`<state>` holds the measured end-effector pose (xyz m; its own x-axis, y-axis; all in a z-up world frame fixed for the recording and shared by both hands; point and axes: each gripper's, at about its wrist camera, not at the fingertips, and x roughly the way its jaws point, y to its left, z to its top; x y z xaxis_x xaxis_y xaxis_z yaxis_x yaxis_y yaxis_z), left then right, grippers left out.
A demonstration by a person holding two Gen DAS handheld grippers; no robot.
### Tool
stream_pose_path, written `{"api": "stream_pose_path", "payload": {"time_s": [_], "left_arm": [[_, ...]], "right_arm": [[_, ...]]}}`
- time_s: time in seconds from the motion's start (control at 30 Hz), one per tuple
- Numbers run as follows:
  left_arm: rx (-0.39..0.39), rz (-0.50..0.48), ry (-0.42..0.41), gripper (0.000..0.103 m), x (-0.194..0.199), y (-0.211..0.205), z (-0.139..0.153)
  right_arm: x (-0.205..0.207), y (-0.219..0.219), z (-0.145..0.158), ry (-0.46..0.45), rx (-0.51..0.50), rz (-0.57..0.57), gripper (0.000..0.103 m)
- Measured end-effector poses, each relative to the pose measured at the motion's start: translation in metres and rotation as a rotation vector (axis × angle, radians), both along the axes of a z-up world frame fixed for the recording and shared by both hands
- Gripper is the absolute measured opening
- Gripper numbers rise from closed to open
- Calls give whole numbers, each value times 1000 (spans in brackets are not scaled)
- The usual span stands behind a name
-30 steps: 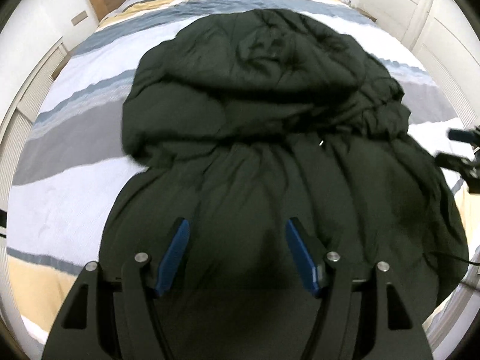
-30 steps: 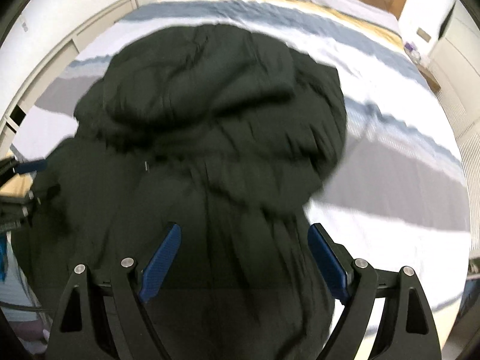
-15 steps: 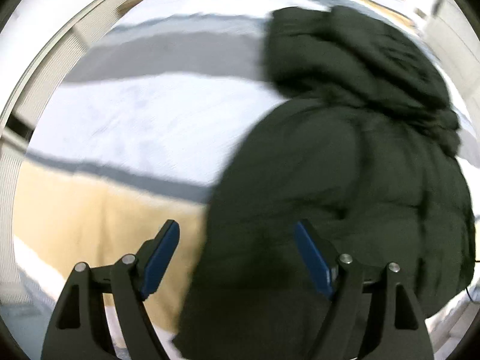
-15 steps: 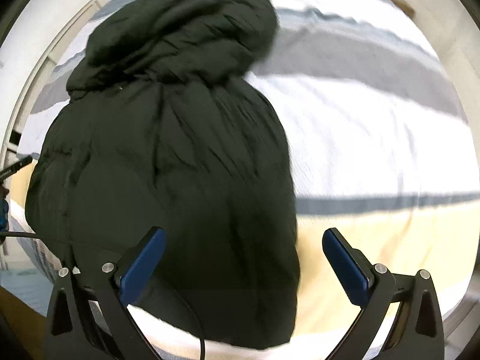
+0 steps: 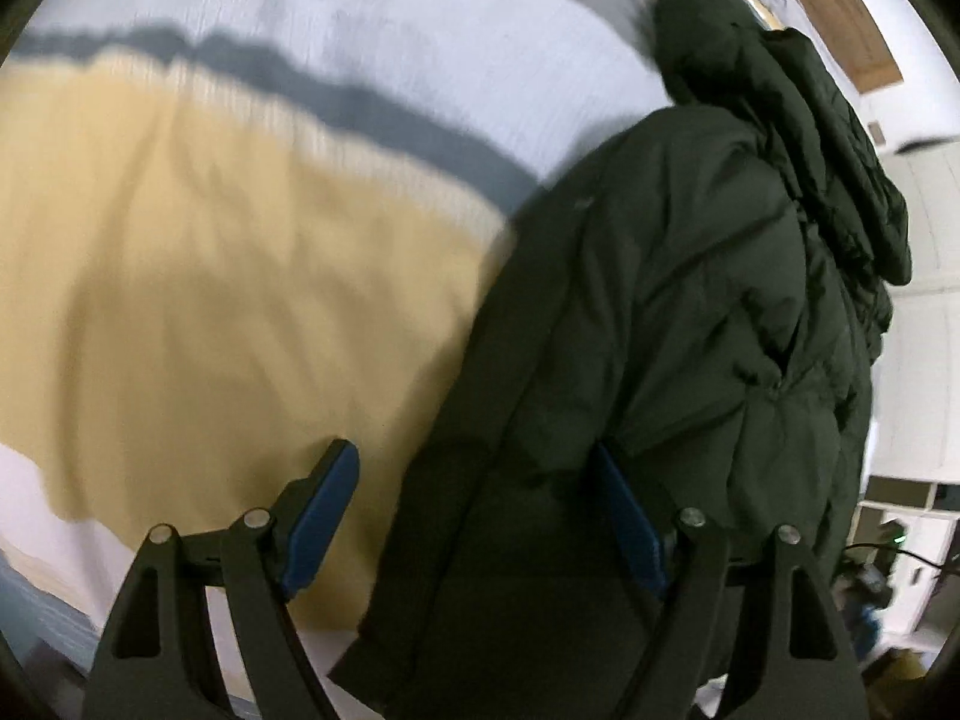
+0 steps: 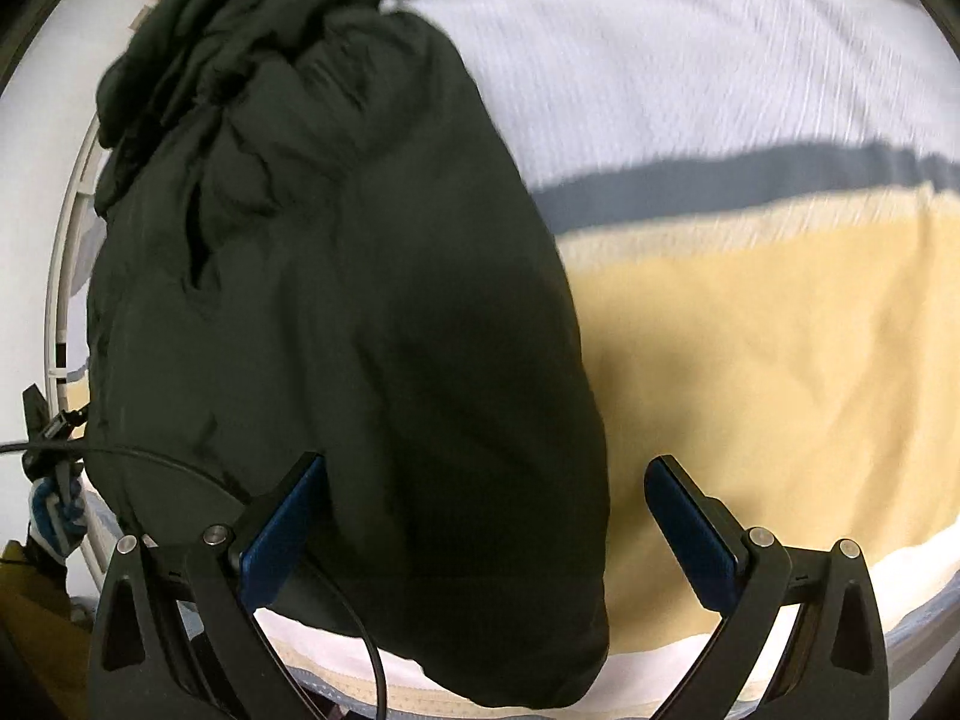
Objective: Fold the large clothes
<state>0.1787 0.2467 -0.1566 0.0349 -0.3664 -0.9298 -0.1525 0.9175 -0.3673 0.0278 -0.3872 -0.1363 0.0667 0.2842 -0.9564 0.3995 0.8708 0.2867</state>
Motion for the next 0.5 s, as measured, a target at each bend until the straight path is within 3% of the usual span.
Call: {"api": "stream_pose_path", "payload": {"time_s": [0.37, 0.4, 0.43, 0.5], "left_arm": [[-221, 2, 94, 78, -35, -15, -16], [-223, 3, 94, 74, -37, -17, -16], [-237, 10, 93, 68, -40, -18, -15], [-273, 29, 91, 35, -42, -20, -13]], "right_arm": [[-12, 18, -23, 33, 96, -17, 100], [-14, 19, -23, 33, 104, -19, 91], [-15, 19, -23, 28, 121, -23, 76], [-18, 19, -22, 20, 149, -28, 58]]}}
